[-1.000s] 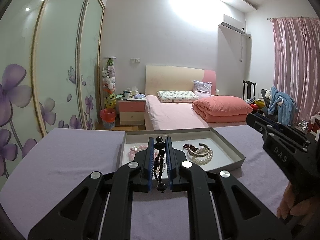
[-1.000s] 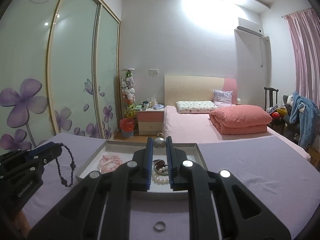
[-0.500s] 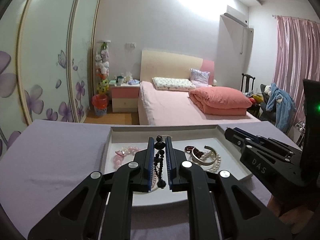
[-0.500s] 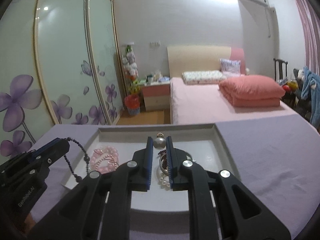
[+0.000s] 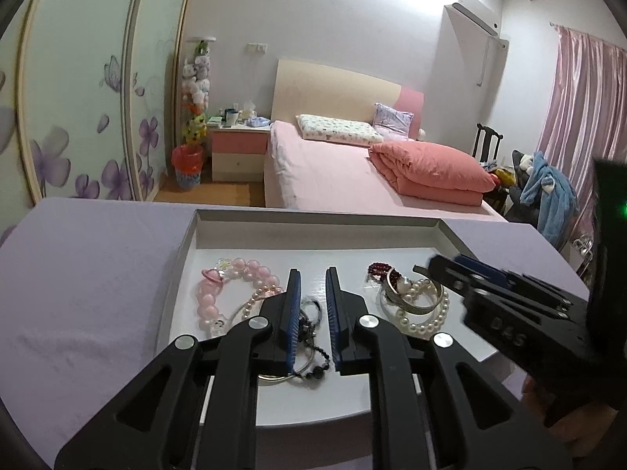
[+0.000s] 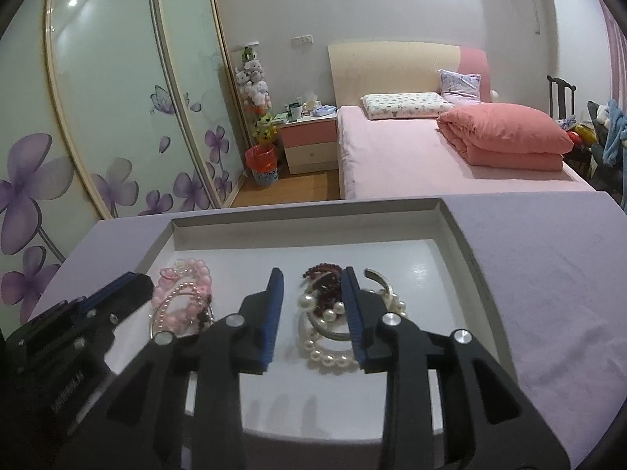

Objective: Organize jewelry
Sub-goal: 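Open both tools over the tray and withdraw them, then grasp the silver ring with the right tool while the left tool grasps the other pearl earring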

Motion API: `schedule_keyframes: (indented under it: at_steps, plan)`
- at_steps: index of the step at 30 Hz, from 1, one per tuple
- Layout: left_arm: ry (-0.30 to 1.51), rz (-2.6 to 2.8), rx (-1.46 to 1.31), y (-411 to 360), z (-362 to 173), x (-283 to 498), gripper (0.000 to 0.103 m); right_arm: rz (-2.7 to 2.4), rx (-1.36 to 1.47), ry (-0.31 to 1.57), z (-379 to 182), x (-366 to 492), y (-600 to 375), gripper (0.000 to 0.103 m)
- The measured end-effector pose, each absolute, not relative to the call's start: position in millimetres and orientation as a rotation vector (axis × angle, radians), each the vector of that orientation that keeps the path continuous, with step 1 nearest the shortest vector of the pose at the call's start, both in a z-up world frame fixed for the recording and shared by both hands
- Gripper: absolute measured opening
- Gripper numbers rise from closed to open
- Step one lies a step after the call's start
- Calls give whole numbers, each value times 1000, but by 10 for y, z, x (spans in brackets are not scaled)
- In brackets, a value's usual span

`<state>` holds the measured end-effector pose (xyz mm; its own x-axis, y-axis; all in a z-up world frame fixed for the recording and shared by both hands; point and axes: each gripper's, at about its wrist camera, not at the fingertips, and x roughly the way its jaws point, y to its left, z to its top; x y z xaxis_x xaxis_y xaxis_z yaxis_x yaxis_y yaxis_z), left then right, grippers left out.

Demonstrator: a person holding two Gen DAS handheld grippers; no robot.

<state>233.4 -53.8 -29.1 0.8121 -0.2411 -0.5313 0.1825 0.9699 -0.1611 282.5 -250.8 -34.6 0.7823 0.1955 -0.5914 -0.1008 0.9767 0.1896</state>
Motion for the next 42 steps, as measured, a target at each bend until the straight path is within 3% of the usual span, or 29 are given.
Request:
schedule_keyframes:
  at_steps: [6, 10, 21, 29, 32, 42]
  plan:
    - [566, -201, -138, -297, -194, 2188, 18, 165, 145, 648, -287, 2484, -2712, 31]
    - [579, -192, -125, -214, -192, 2016, 35, 194, 120, 696, -360, 2191, -2784, 31]
    - [705, -219, -43, -264, -437, 1670, 43, 276, -6, 888, -797, 1652, -2552, 30]
    - [729, -243, -10, -397, -502, 1584, 43, 242, -81, 899, -848, 1620, -2453, 30]
    - [743, -259, -9, -463, -522, 1603, 43, 235, -98, 895, -844, 1615, -2443, 22]
    - [830, -356, 28, -862, -672, 1683, 43, 102, 56, 904, -831, 1734, -2938, 22]
